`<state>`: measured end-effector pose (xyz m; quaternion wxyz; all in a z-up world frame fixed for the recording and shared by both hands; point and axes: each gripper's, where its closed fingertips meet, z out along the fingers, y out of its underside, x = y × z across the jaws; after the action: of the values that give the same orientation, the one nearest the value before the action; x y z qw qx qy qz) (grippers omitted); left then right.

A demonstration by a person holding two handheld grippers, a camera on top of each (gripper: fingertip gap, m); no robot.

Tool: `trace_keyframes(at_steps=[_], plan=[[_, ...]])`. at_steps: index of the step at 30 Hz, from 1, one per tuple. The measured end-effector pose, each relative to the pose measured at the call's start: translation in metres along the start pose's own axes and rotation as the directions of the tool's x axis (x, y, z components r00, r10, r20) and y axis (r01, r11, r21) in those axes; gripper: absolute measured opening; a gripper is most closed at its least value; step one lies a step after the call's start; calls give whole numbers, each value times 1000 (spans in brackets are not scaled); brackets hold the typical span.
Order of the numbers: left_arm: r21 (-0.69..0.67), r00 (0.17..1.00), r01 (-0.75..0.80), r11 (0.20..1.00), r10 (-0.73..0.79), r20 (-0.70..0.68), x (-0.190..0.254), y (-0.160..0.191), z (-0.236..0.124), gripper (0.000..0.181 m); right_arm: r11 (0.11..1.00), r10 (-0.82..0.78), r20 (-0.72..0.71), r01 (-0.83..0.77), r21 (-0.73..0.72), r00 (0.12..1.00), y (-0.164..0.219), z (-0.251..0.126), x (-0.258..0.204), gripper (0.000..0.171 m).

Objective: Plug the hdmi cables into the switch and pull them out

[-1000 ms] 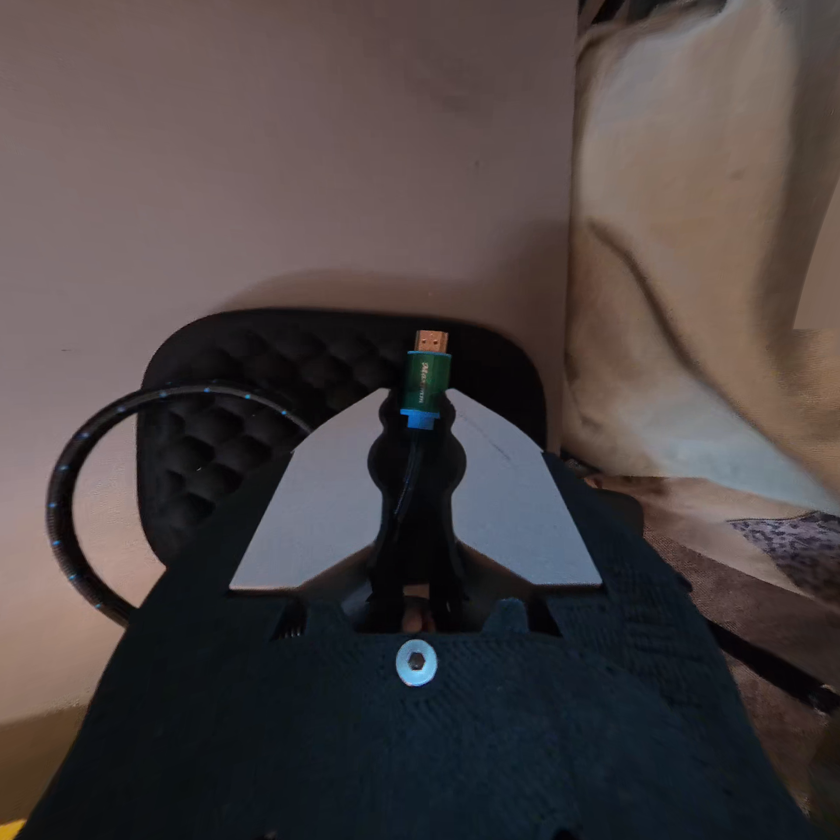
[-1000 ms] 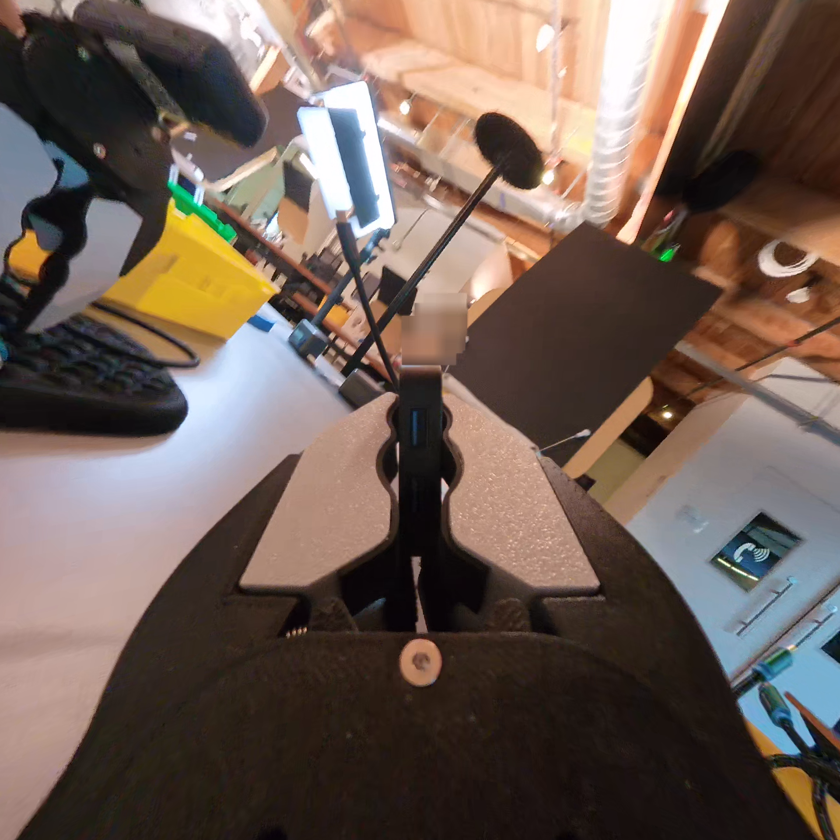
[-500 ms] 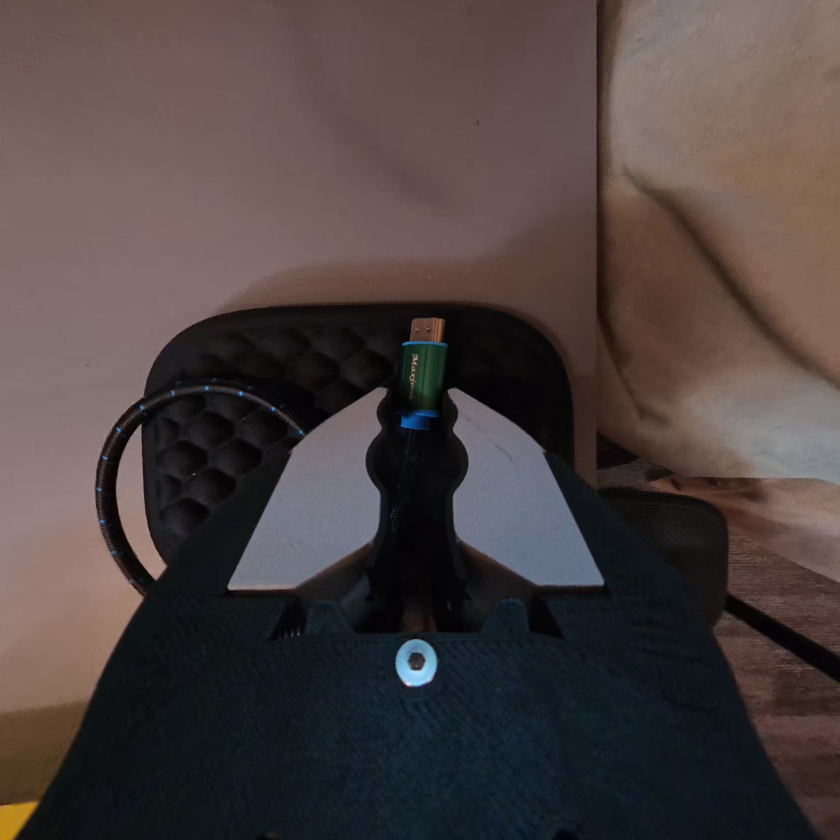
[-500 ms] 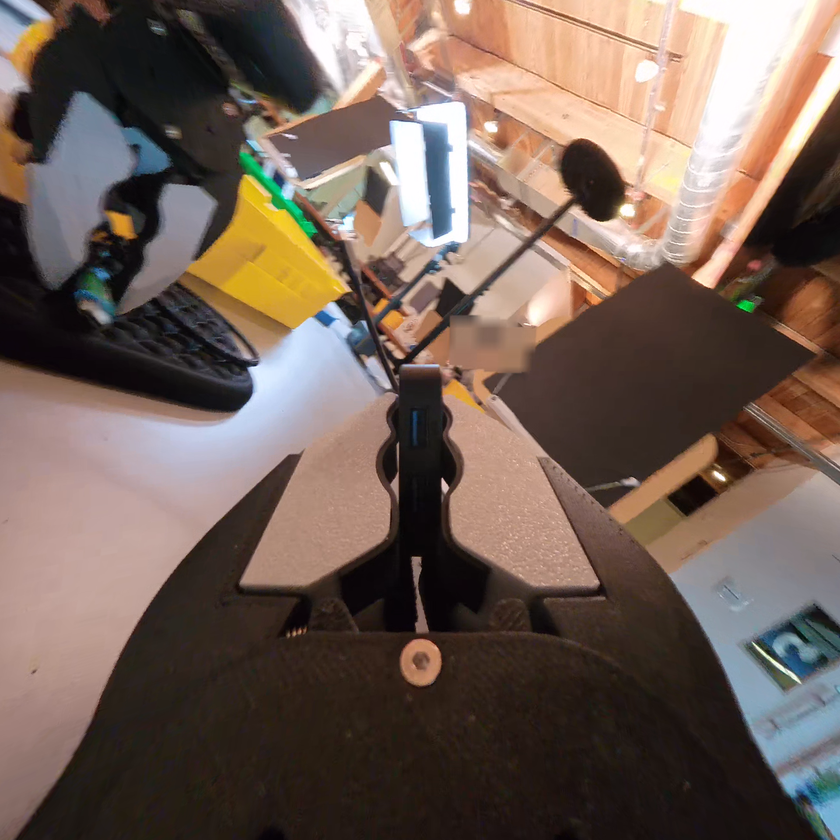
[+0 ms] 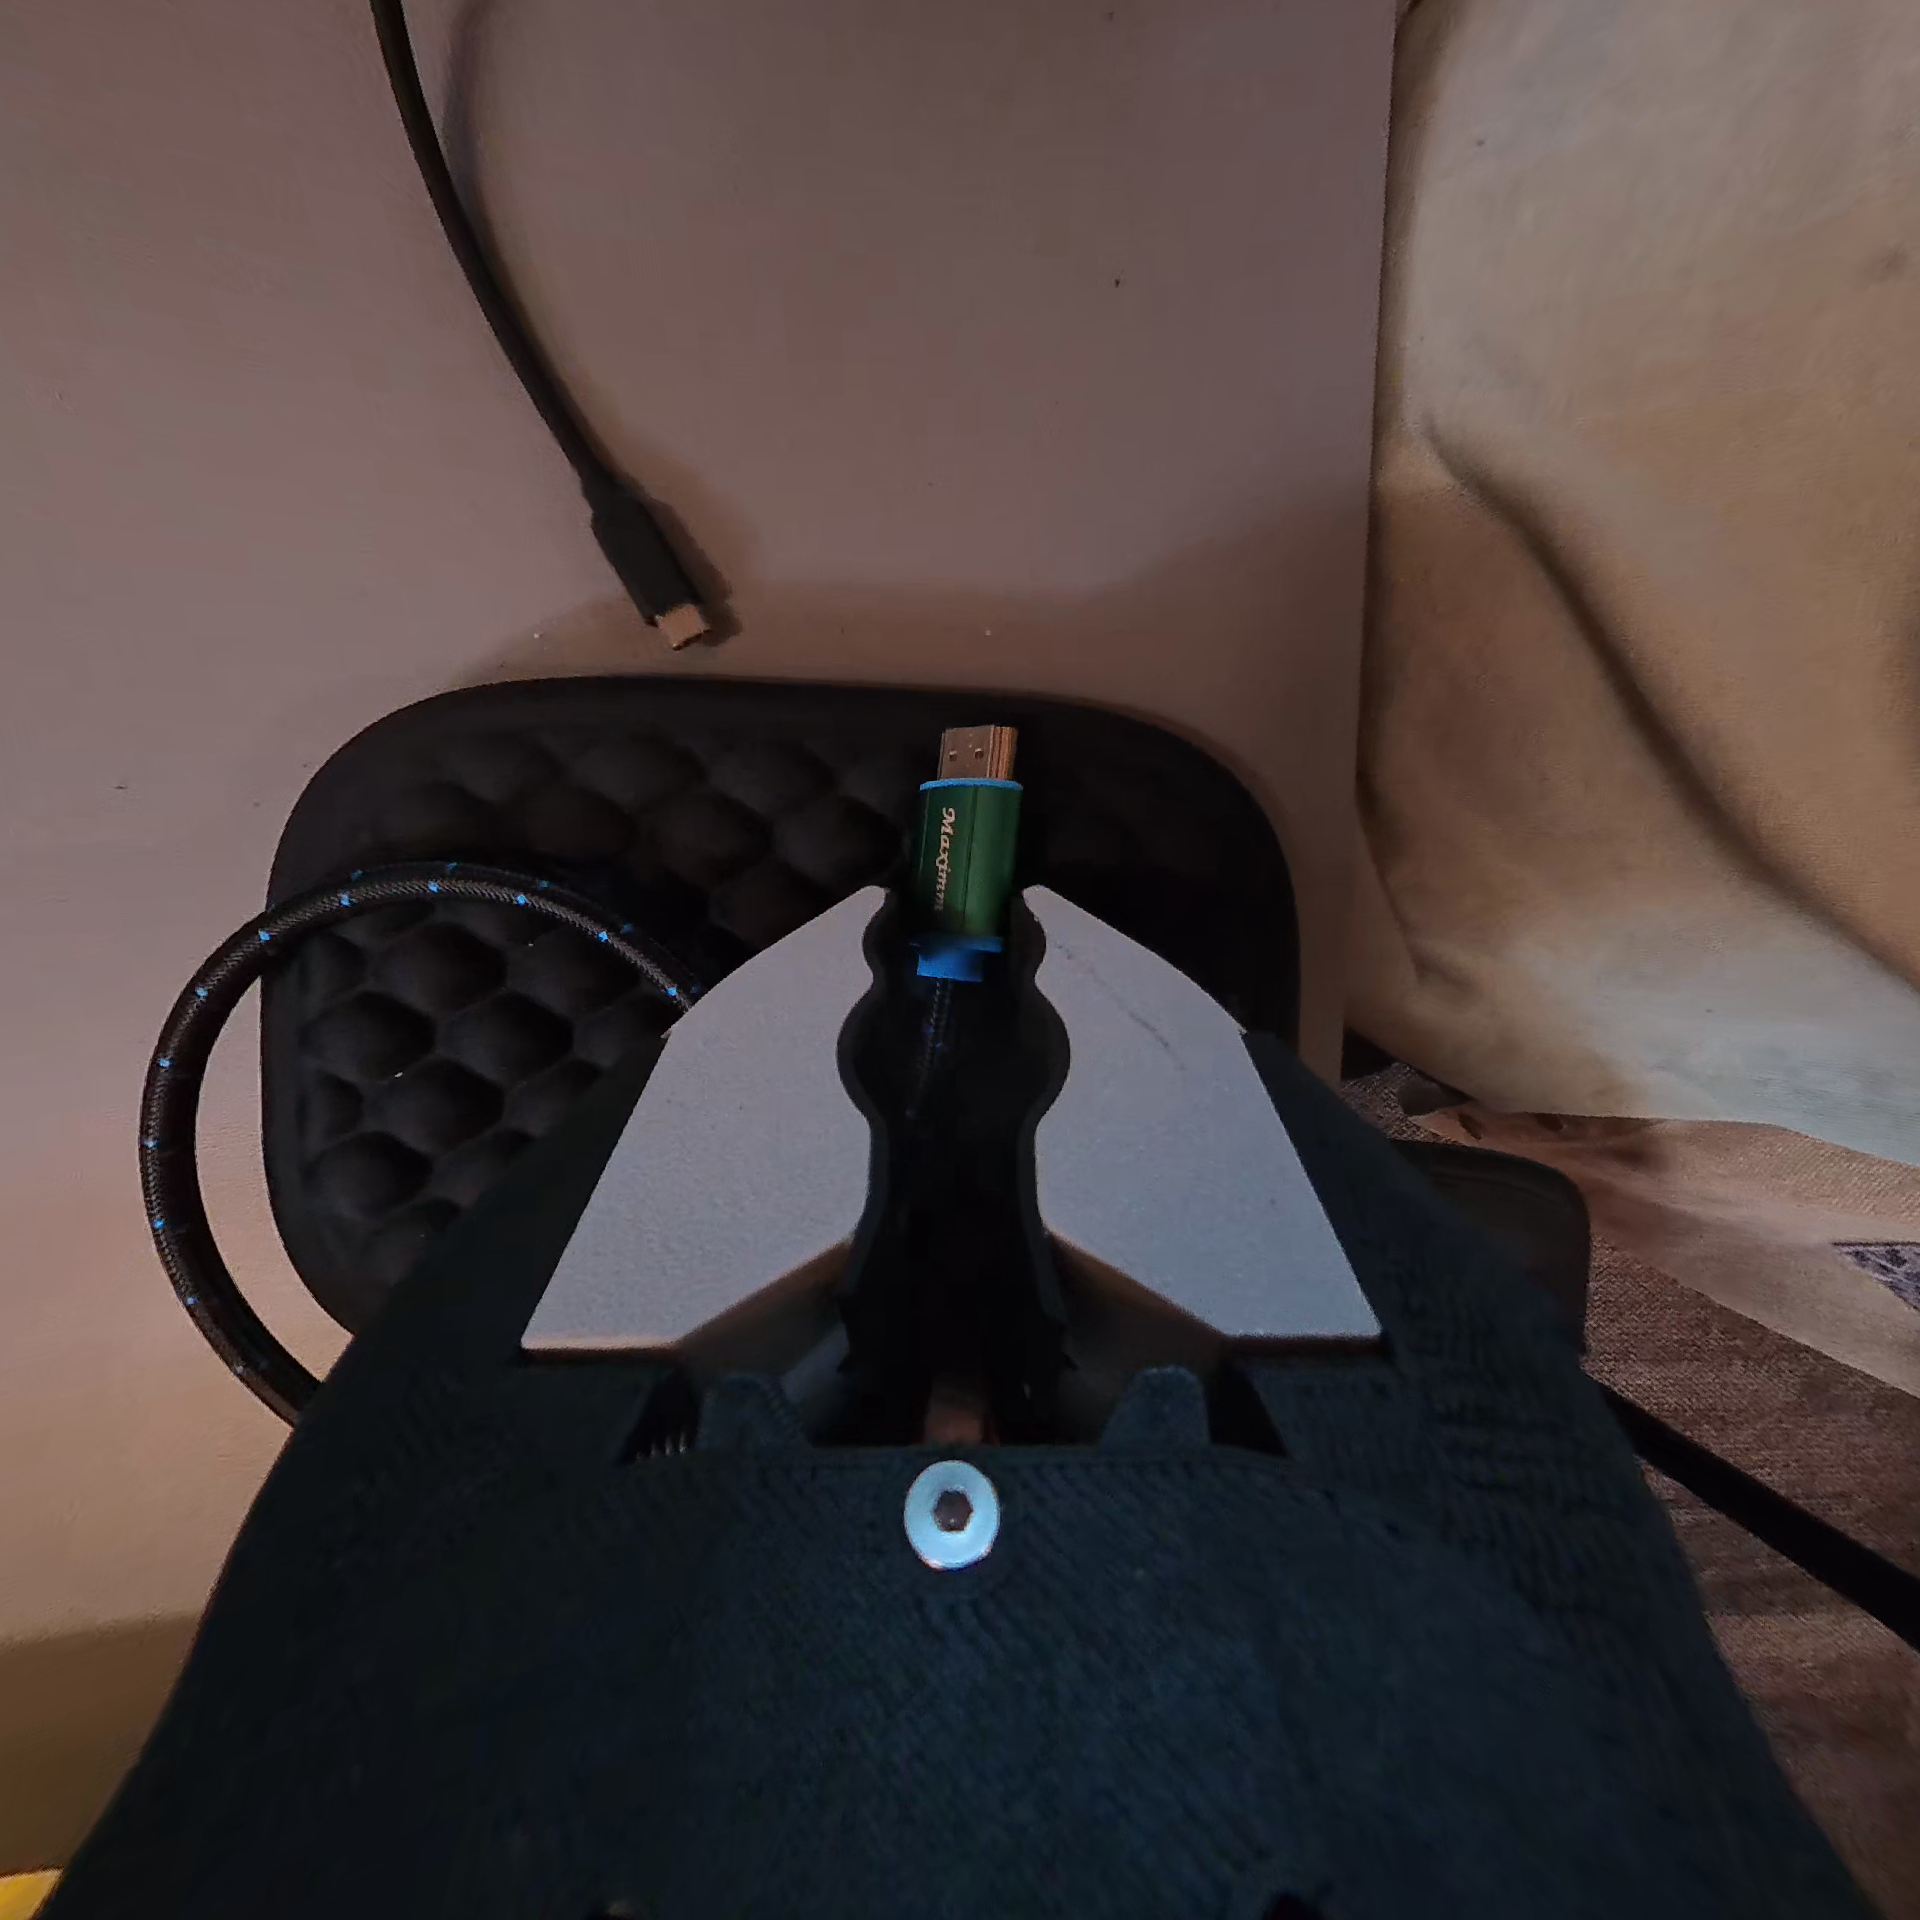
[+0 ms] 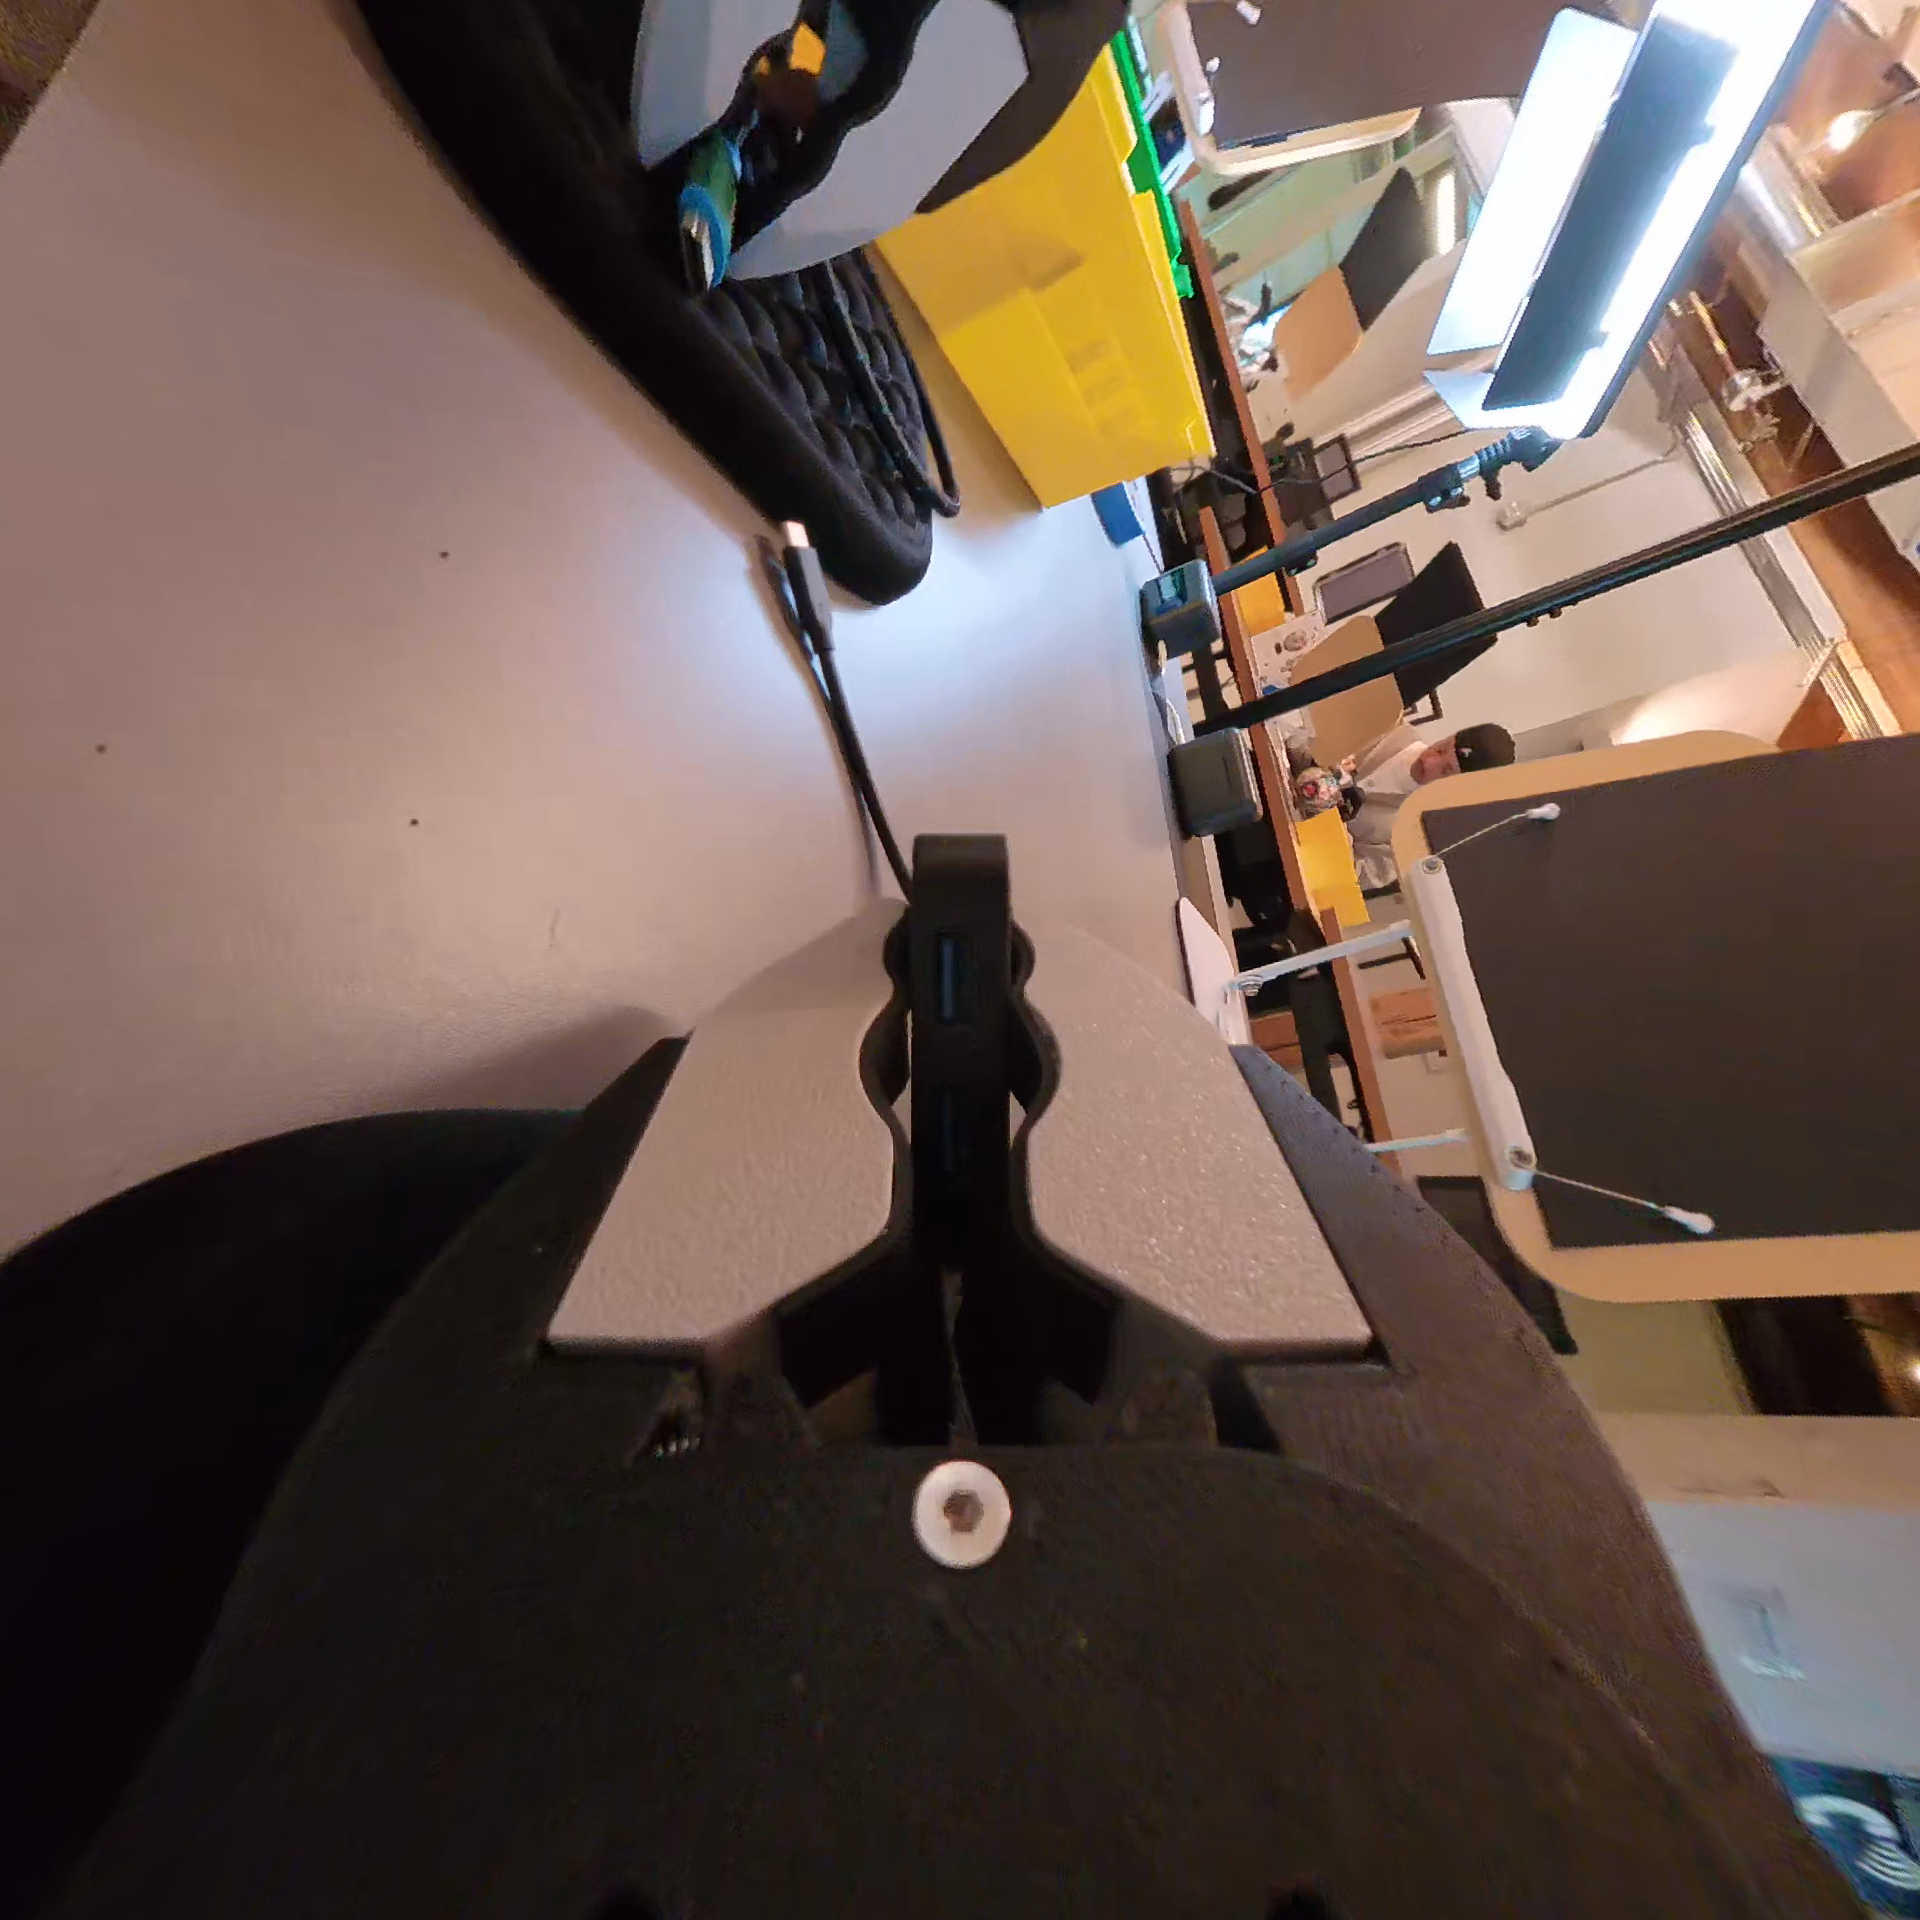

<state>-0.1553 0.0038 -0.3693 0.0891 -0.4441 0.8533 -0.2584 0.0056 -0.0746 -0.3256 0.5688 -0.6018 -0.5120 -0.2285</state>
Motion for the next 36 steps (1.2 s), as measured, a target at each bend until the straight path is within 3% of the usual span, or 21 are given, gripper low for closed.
trace_keyframes(at_steps=[7, 14, 17, 20, 22, 24, 26, 31, 36], plan=[[36, 1000, -1, 999, 0, 31, 0, 0, 2, 19, 996, 60, -17, -59, 63, 998, -3, -4, 4, 14], [71, 953, -35, 997, 12, 301, -3, -9, -5, 18, 998, 22, -21, -21, 66, 1000, -16, 3, 3, 14], [-6, 852, -85, 996, 75, 518, -15, -18, -8, 17, 1000, -21, -68, 22, 17, 997, -25, 14, 7, 14], [-180, 665, -149, 972, 233, 709, -29, -28, -14, 16, 989, -131, -118, 122, -78, 984, -28, 24, 8, 14], [-260, 549, -173, 950, 312, 775, -34, -39, -16, 16, 976, -202, -155, 186, -113, 967, -32, 27, 10, 14], [-308, 483, -187, 933, 360, 798, -33, -51, -14, 15, 965, -253, -203, 229, -131, 946, -37, 28, 14, 14], [-319, 451, -185, 930, 369, 813, -32, -63, -13, 15, 948, -304, -250, 267, -174, 919, -36, 27, 19, 14], [-283, 466, -156, 946, 323, 824, -33, -82, -10, 14, 858, -493, -289, 404, -316, 821, -35, 29, 23, 14], [-346, 430, -175, 922, 387, 815, -32, -93, -3, 13, 850, -499, -299, 393, -350, 814, -38, 33, 24, 14]])
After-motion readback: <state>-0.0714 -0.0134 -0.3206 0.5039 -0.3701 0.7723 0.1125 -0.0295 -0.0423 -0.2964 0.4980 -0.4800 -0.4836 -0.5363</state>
